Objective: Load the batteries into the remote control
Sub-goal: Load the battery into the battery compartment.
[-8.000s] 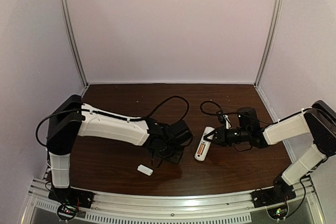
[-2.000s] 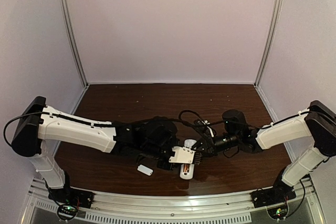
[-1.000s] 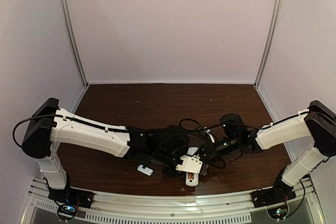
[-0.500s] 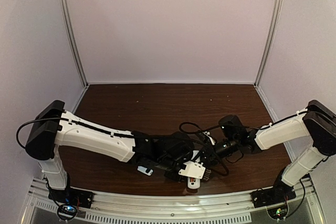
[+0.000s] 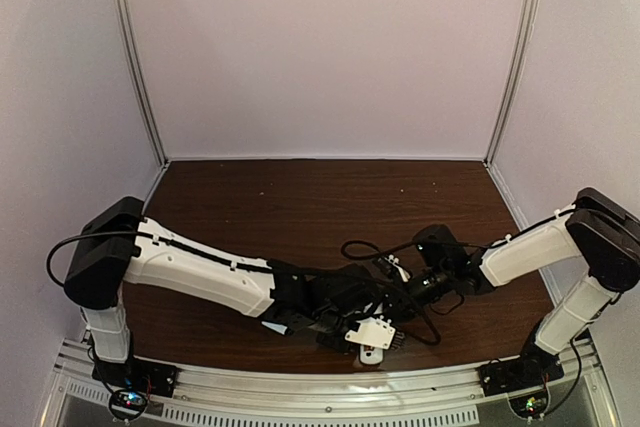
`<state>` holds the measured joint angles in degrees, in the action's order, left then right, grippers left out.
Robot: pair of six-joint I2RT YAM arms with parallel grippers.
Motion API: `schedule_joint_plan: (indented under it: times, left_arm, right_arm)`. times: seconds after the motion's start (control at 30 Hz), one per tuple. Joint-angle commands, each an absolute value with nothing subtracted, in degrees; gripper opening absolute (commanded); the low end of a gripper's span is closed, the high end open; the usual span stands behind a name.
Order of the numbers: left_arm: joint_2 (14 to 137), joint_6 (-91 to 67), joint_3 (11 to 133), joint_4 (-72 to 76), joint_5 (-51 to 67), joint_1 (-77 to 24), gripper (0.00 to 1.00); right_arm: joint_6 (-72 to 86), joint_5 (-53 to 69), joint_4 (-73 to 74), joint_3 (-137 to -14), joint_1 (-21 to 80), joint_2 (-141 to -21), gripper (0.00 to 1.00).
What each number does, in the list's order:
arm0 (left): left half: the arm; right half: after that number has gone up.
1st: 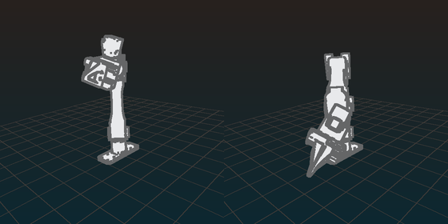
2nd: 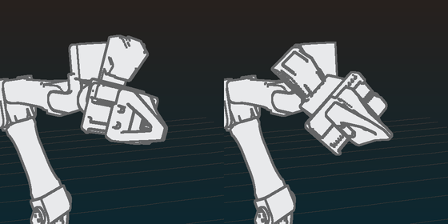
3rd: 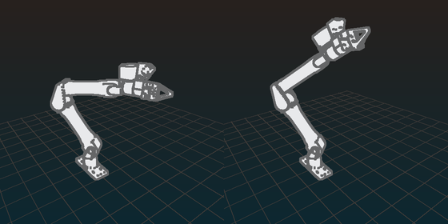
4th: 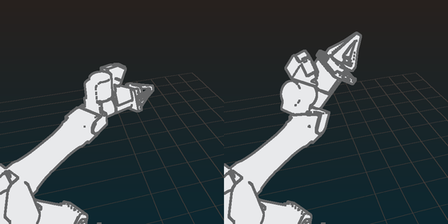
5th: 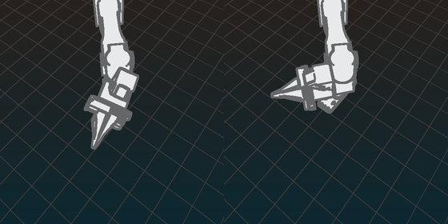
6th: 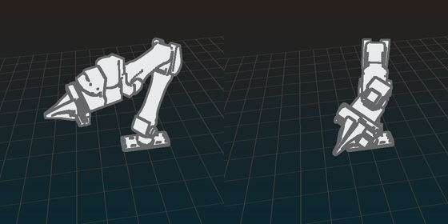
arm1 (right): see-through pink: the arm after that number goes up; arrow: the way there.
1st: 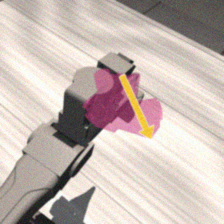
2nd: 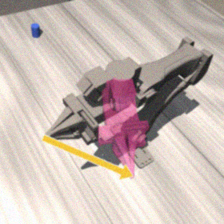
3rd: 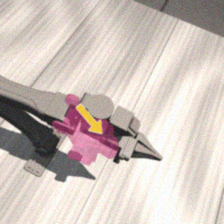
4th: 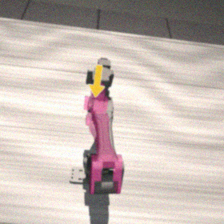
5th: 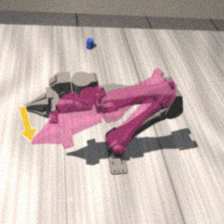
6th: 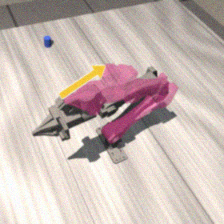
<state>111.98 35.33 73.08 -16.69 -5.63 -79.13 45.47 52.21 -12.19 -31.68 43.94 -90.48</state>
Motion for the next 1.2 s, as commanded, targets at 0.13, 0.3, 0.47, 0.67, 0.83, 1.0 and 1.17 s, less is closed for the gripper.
schedule_joint_plan:
  times: [0.13, 0.3, 0.47, 0.67, 0.83, 1.0, 1.17]
  left_arm:
    - [119.26, 32.96, 75.49, -18.83, -0.83, -82.59, 0.10]
    - [121.25, 30.55, 78.24, -19.82, -4.17, -84.47, 0.07]
    - [125.02, 26.87, 84.54, -24.30, -9.01, -87.18, 0.06]
    - [129.99, 24.82, 89.71, -29.87, -12.13, -89.61, 0.04]
    - [132.86, 25.99, 91.00, -32.83, -14.86, -90.84, 0.04]
    - [133.96, 27.03, 93.25, -33.30, -13.40, -92.07, 0.03]
    - [134.41, 28.28, 94.35, -32.63, -12.85, -93.11, 0.01]
  right_arm:
    - [47.38, 55.30, -29.59, -35.62, 43.68, -89.29, 0.00]
    - [47.89, 54.93, -29.87, -35.20, 43.51, -90.07, 0.00]
    - [48.63, 54.69, -30.17, -35.24, 43.04, -90.73, 0.00]
    - [49.61, 54.59, -31.02, -34.66, 42.58, -90.60, 0.00]
    - [49.93, 54.28, -31.23, -34.39, 42.46, -90.52, 0.00]
    - [50.36, 54.14, -31.92, -34.32, 42.46, -91.04, 0.00]
    - [50.85, 54.19, -33.04, -34.34, 42.45, -91.99, 0.00]
